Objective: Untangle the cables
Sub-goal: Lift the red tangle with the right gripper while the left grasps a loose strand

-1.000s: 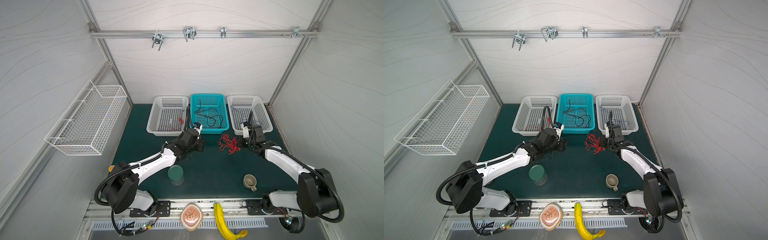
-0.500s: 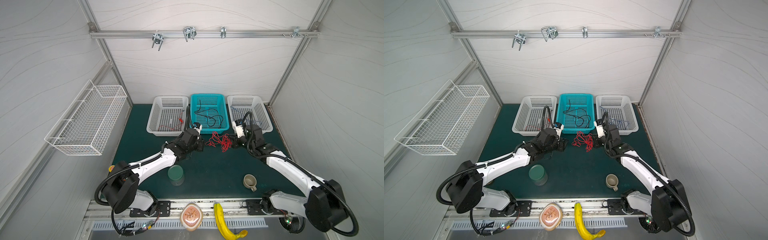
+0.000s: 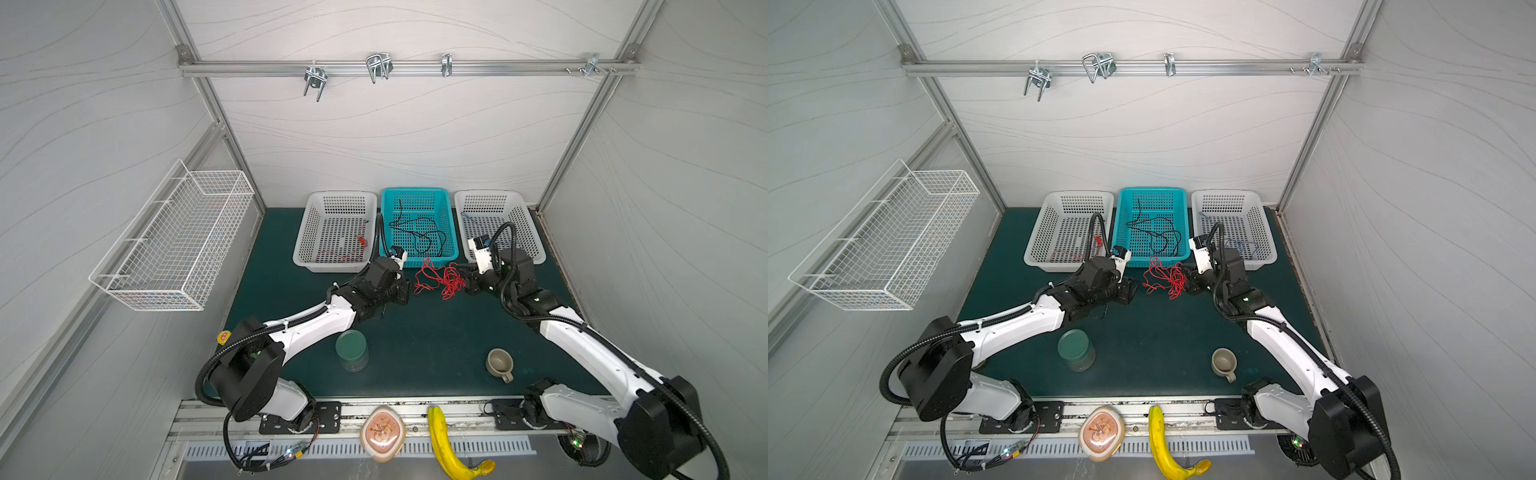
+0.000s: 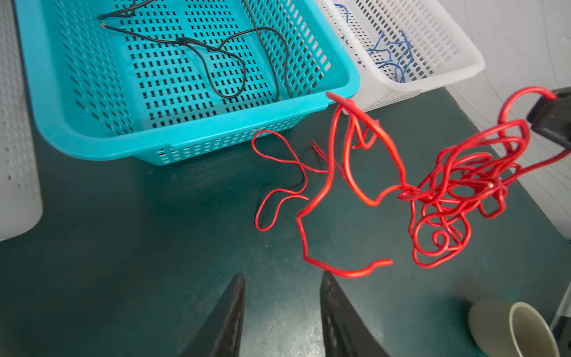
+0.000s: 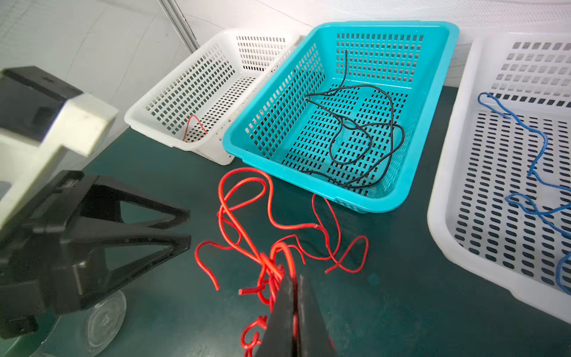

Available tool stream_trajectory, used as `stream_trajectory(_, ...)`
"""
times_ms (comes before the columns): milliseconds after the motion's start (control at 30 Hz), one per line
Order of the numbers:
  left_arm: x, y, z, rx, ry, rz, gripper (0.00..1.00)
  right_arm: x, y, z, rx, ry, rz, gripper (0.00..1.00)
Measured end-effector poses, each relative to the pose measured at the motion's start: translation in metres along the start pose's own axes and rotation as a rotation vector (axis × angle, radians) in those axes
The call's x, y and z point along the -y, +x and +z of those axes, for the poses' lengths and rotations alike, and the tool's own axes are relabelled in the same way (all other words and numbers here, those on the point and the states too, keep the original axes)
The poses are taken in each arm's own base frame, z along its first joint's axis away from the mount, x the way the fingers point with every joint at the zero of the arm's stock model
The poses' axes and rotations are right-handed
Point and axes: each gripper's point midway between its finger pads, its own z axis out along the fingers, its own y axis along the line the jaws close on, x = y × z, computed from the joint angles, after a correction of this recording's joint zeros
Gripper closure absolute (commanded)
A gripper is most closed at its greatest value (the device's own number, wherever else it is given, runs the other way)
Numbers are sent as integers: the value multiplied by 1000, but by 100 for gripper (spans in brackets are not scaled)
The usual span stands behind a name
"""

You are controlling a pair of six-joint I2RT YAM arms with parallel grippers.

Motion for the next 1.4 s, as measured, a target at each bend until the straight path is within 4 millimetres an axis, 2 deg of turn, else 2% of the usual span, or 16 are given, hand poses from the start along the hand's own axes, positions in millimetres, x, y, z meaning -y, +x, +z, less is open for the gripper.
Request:
stream_trajectory(167, 11, -8, -1, 43, 60, 2, 58, -7, -3, -2, 8, -37, -3, 100)
stream_trajectory(500, 17, -6, -3, 67, 110, 8, 62, -27, -11, -10, 38, -143, 3, 100)
stream_trajectory(600, 18, -7, -3, 77, 116, 10, 69, -35, -15, -14, 53, -182, 4, 100)
stream_trajectory(833, 17, -7, -3, 81, 113, 11, 100, -44, -18, -17, 61, -234, 10, 100)
stream_trajectory(933, 16, -7, -4, 82, 109, 9, 100, -43, -19, -17, 62, -229, 16, 100)
stream_trajectory(1033, 14, -7, -5, 80, 96, 9, 100, -38, -19, -15, 66, -199, 22, 100)
stream_trajectory(1200, 4, -8, -7, 90, 40, 3, 100, -15, -17, -9, 65, -69, 45, 100)
stream_trajectory(1400, -20, -8, -17, 106, -102, 1, 100, 28, 12, 5, -32, 156, 112, 100)
